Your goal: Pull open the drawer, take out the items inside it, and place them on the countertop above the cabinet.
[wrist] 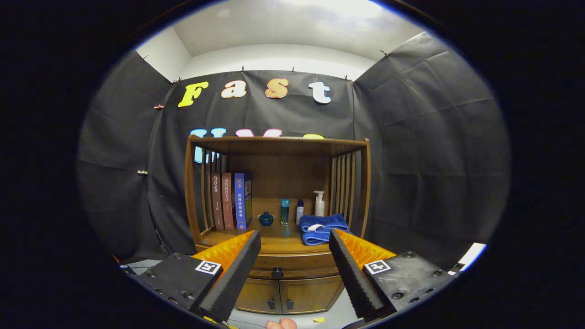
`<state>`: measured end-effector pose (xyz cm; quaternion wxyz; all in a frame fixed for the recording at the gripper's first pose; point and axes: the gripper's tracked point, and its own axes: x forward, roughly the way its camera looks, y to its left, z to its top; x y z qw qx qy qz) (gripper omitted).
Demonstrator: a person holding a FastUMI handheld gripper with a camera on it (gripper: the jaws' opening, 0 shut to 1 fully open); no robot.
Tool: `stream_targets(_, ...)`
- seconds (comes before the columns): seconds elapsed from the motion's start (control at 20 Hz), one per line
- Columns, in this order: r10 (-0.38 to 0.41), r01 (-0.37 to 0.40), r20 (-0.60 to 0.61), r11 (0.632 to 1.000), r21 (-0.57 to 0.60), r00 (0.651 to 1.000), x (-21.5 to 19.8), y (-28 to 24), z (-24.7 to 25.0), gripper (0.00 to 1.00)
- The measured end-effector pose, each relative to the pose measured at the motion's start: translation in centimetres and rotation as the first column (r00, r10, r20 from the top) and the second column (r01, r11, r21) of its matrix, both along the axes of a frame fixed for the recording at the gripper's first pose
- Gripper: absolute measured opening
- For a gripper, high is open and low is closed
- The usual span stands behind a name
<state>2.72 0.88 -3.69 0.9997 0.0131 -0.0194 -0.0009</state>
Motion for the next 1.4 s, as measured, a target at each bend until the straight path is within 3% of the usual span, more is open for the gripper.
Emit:
stream_targets(0.25, -0.032, 0.032, 0.005, 0.999, -0.039, 0.999, 5.3, 0.8, -7.4, 0.98)
stream_targets(0.7, 0.013, -0.015, -0.137, 1.0, -0.017, 0.991, 12.7, 4.5, -21.0, 0.98)
stream_targets(1.0, 0.042, -0.048, -0.227, 0.999, -0.023, 0.973, 16.1, 6.1, -26.0, 0.94)
stream_targets(1.25, 0.037, -0.053, -0.243, 0.997, -0.056, 0.969, 17.5, 6.4, -27.0, 0.64)
stream_targets(1.4, 0.034, -0.049, -0.25, 0.997, -0.055, 0.968, 17.2, 5.9, -26.7, 0.52)
